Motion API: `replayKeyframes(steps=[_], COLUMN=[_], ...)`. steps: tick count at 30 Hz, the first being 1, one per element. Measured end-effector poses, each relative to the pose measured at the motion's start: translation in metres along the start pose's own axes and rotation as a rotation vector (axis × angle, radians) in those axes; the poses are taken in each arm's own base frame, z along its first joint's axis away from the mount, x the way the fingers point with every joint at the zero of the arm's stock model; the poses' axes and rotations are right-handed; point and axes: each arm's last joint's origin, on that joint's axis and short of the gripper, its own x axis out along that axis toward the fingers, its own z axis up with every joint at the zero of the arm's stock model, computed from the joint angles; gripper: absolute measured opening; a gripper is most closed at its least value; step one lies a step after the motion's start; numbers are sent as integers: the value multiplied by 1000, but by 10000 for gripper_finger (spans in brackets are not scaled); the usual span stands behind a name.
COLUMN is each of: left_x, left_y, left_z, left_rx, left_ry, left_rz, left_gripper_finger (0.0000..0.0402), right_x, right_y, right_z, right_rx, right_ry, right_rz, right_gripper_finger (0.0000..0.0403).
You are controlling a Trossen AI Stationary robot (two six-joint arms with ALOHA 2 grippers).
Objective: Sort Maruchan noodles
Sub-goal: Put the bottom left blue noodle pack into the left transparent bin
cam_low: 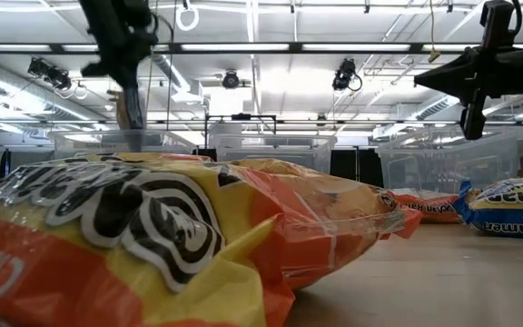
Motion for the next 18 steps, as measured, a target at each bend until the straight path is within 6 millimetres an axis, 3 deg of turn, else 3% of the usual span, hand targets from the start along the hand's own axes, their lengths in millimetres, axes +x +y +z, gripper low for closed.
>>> replayKeyframes(steps=[7,18], left_x=[61,114], left_y=[10,-4], left_z=[26,39], left_rx=[136,259], left_ry=[172,237], left_rz=[3,43], left_gripper_finger=[3,3], right_x=[0,0], right_y=[1,-2], right_z=[1,3], right_rx=[22,36], right_ry=[-7,-88], right_rz=[5,-67], right_gripper_finger=[16,16])
